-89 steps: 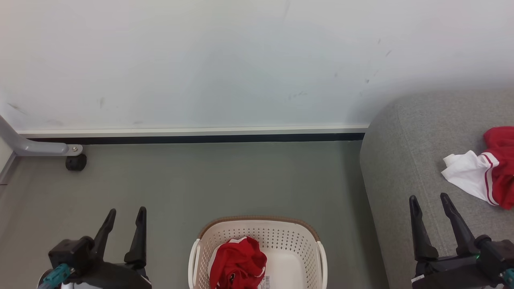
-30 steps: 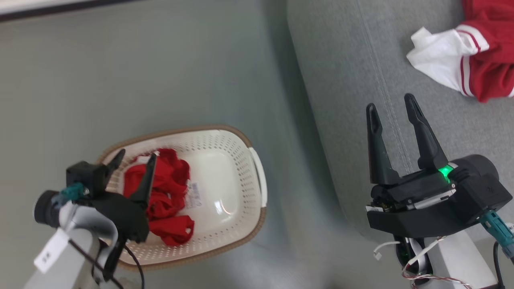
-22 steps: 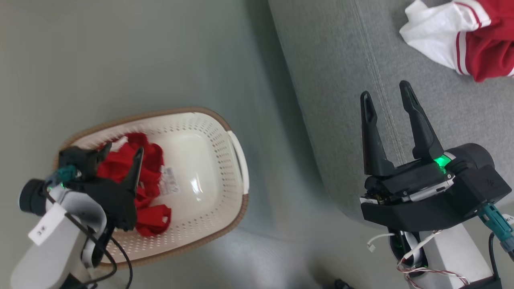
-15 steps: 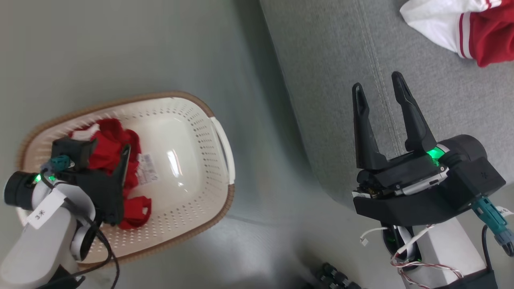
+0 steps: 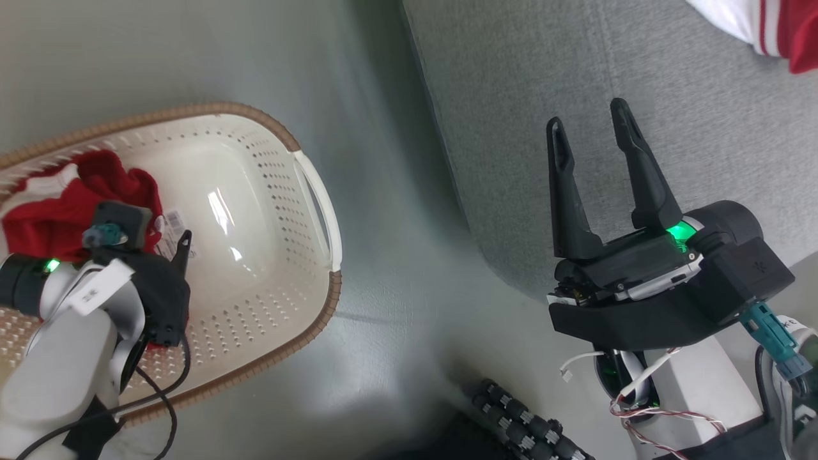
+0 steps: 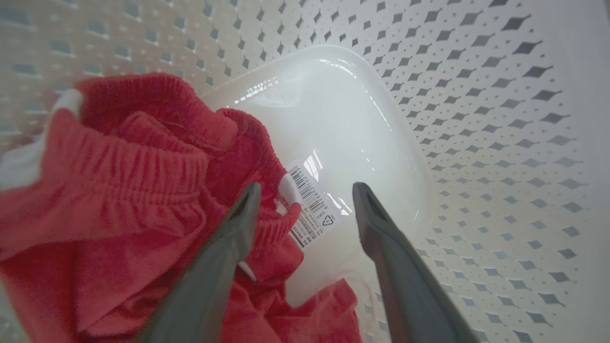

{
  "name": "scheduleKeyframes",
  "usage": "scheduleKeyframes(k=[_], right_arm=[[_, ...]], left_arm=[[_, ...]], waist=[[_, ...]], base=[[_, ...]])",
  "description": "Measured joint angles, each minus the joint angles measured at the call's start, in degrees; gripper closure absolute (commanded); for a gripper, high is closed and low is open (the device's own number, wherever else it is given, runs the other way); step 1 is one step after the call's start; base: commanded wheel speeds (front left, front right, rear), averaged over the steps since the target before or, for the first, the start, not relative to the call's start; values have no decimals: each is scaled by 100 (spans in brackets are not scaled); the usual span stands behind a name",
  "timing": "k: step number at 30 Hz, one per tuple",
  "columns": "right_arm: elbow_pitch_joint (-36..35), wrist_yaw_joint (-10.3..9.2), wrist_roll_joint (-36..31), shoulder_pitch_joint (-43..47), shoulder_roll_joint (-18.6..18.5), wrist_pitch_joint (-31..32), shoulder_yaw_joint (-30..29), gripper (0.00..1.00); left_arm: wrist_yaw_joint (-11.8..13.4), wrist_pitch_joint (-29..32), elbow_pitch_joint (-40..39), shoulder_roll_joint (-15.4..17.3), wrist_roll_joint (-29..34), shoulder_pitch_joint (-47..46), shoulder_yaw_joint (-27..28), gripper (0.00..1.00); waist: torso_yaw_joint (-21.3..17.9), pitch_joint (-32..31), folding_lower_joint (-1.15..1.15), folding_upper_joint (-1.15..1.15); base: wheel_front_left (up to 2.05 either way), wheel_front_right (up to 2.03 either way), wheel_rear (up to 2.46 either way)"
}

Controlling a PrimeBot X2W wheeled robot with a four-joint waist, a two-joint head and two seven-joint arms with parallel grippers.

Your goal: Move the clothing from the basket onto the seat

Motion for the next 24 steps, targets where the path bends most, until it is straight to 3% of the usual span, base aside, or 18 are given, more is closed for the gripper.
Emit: scheduleKeyframes(k=[16, 17, 18, 19, 24], right_arm=[[134, -154, 115, -59, 20, 0, 146, 0], [135, -158, 131, -65, 20, 0, 160, 0], [135, -166, 134, -73, 20, 0, 180, 0], [137, -197, 136, -86, 20, 0, 198, 0], [175, -249, 187, -163, 21, 0, 264, 0]], left_arm=[[155, 459, 966, 238, 1049, -516, -748, 2], [157, 480, 1003, 229, 1058, -549, -776, 53], [153, 504, 1034, 216, 1065, -582, -803, 80], [140, 505, 1072, 207, 1084, -609, -821, 100], [102, 446, 1228, 178, 1085, -650, -814, 100]], waist=[[-75, 240, 0, 0], [-73, 241, 0, 0], [-72, 242, 0, 0], [-71, 242, 0, 0], [-68, 226, 0, 0]], base=[[0, 0, 0], [0, 0, 0], [0, 0, 0], [0, 0, 0], [0, 0, 0]])
